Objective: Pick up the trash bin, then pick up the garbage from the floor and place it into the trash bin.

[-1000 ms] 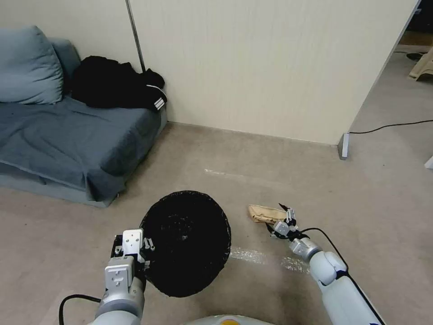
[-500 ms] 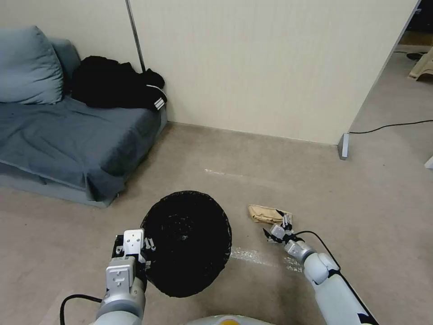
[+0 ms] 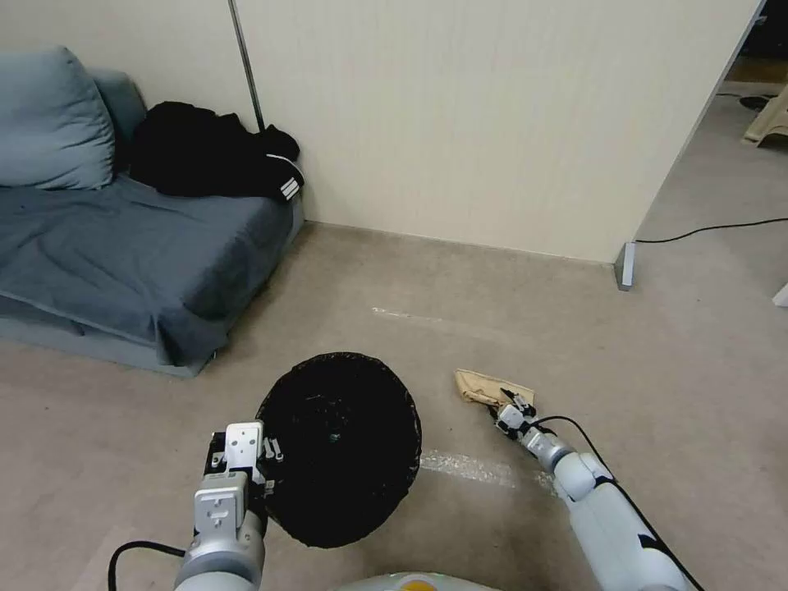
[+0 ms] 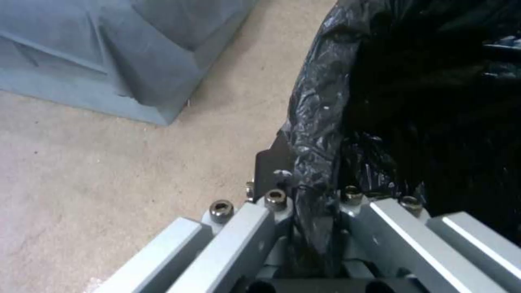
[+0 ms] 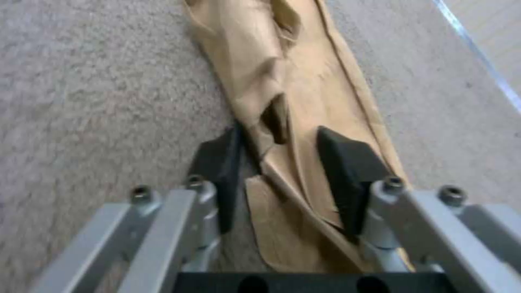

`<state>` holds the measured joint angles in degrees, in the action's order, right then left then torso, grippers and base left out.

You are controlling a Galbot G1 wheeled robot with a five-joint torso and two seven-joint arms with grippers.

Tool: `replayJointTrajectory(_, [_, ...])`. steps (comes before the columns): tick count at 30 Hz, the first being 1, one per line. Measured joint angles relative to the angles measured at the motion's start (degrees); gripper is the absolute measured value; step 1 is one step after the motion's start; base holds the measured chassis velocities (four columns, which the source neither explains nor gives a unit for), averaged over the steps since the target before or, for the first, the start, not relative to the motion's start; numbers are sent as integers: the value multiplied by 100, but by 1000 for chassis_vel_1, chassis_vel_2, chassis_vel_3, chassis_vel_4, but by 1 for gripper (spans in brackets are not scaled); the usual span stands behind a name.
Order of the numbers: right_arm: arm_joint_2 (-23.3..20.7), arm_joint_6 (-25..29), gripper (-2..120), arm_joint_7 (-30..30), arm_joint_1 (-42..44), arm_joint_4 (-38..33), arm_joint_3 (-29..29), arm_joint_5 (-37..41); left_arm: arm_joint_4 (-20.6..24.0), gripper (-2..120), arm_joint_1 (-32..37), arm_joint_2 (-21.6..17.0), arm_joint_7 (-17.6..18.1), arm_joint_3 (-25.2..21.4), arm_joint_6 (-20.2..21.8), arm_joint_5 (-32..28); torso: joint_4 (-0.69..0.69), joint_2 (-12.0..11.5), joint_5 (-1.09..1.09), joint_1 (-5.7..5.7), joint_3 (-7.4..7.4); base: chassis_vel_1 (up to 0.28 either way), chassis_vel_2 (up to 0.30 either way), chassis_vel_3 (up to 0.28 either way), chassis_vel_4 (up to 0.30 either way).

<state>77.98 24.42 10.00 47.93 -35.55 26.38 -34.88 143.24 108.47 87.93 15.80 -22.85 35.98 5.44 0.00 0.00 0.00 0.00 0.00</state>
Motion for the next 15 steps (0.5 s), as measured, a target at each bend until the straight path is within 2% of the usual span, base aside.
replayJointTrajectory(2, [15,17,30,17,-108,178,2,87,0,0,12,0,0,-2,-1,14,0,0,0,0,0,0,0,0,0])
replayJointTrajectory(4, [18,26,18,62,-244,347,5,194,0,0,30,2,1,-7,-2,37,2,0,1,0,0,0,0,0,0])
replayJointTrajectory(5, [18,26,18,62,-244,347,5,194,0,0,30,2,1,-7,-2,37,2,0,1,0,0,0,0,0,0])
replayJointTrajectory(7, [17,22,10,80,-298,389,3,293,0,0,36,8,1,-7,-3,50,1,0,1,0,0,0,0,0,0])
replayJointTrajectory(8, [17,16,2,85,-309,384,-2,353,0,0,38,11,1,-3,-5,61,0,0,0,0,0,0,0,0,0])
replayJointTrajectory(12, [25,10,0,85,-268,289,-5,411,0,0,38,13,0,3,-5,67,0,0,0,0,0,0,0,0,0])
replayJointTrajectory(15, [22,-14,0,83,-15,-144,-15,626,0,0,26,2,-12,12,-11,66,0,0,0,0,0,0,0,0,0])
